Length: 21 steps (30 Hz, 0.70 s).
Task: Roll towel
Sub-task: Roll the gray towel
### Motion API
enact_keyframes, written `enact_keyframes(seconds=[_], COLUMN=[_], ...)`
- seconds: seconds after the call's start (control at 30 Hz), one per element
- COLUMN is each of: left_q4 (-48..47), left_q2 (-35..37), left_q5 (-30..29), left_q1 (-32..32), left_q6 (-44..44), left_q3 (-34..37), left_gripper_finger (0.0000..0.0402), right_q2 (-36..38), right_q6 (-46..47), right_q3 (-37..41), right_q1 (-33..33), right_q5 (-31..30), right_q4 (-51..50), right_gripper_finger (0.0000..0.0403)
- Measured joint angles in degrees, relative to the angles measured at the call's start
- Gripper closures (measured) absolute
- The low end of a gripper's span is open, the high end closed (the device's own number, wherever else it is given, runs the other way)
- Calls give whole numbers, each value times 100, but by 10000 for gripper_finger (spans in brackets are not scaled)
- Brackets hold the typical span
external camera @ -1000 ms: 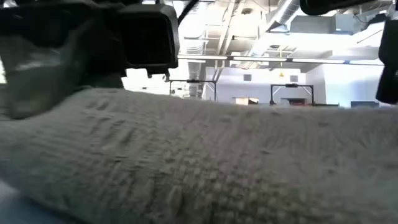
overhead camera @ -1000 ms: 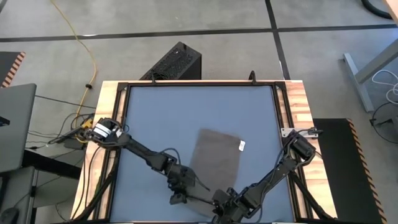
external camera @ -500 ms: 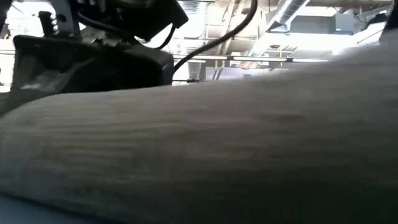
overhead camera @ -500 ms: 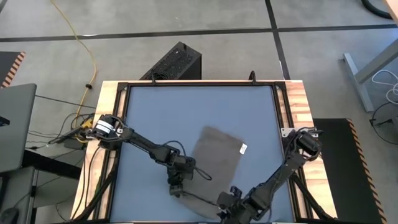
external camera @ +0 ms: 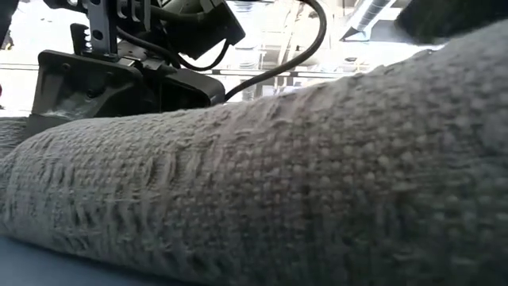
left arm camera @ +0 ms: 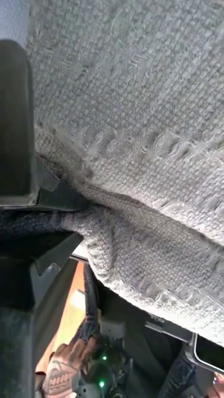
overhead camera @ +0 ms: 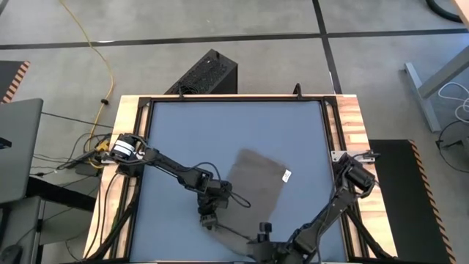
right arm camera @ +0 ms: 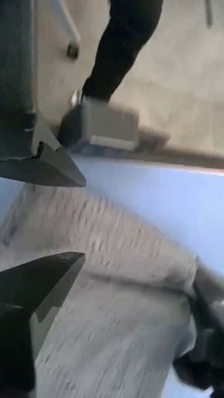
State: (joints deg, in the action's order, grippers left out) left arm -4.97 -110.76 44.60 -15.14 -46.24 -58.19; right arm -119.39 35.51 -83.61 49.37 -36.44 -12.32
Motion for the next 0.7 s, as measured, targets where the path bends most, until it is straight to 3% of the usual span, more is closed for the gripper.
enact_keyframes(seconds=[0.27, 0.4, 0.5, 0.7], left_q4=[68, 157, 168, 233], left_q2=[0, 4, 67, 464], left_q5=[39, 97, 403, 598], left_q1=[15, 72, 205, 437], left_q6=[-140, 71, 223, 660], left_q3=[-3, -4, -4, -4], left_gripper_finger=[376, 350, 329, 314], right_q2=[-328, -515, -535, -522], right_q6=[216, 1257, 1801, 2607], right_q3=[56, 20, 26, 33], right_q1=[-58, -73, -28, 184], right_q5=[209, 186, 73, -145], right_q4=[-133, -256, -344, -407], right_gripper_finger=[195, 206, 242, 351])
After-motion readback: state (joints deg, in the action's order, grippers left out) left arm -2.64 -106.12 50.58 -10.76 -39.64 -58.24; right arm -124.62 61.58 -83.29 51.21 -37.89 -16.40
